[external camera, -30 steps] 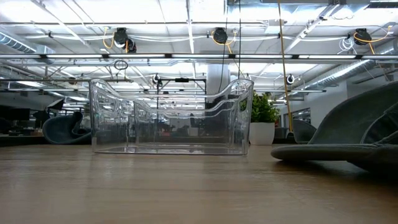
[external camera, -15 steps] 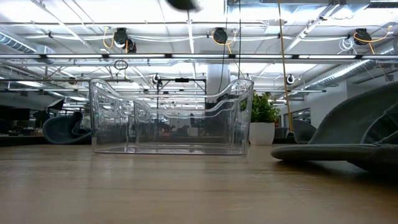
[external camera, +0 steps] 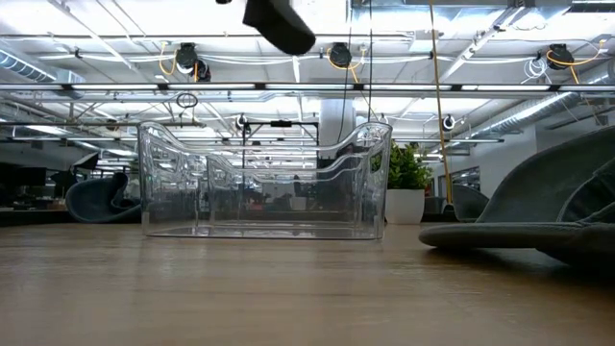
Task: Pick & Place hat
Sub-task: Put the top left gray cap into the top transparent bin, then put the top gray cap into the top transparent bin
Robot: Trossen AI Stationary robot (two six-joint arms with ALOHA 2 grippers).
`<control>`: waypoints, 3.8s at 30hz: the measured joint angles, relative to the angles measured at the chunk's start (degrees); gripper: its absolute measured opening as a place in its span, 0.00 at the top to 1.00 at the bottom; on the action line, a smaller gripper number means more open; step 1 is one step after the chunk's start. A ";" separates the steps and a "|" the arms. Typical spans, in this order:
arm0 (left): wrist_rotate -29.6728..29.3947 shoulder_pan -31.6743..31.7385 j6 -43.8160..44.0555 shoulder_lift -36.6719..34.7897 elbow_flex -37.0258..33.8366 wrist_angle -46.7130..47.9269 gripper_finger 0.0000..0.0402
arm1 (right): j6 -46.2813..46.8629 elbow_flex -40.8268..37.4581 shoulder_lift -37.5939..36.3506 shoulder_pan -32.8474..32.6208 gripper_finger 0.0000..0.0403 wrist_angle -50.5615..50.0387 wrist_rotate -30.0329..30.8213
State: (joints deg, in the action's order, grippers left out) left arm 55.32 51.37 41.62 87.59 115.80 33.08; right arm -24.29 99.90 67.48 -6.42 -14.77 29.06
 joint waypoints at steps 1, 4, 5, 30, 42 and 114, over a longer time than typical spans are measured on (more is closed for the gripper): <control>-0.52 -0.05 -1.55 0.00 -0.01 2.17 0.94 | 0.83 -0.20 0.00 0.20 0.55 0.08 0.85; -2.76 -0.54 -6.47 0.00 0.01 8.10 0.94 | 3.30 -1.18 -0.11 0.98 0.45 0.32 3.70; -3.65 -0.73 -7.92 0.00 -0.01 9.77 0.94 | 3.74 -1.47 -0.08 1.27 0.42 0.32 4.97; -25.65 -10.46 -23.52 0.15 -5.13 30.23 0.94 | -0.83 -13.68 -0.02 1.60 0.22 15.64 7.24; -33.13 -13.42 -26.55 0.17 -17.80 29.33 0.94 | -1.71 -13.71 -0.07 1.60 0.22 16.36 7.33; -23.60 -11.45 -21.86 -31.21 -32.66 -14.77 0.23 | 20.08 -13.71 -0.16 1.57 0.22 -9.62 7.92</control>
State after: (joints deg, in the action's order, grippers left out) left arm 31.73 39.93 19.76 56.38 83.13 18.31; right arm -4.21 86.19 67.32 -4.86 -24.40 36.97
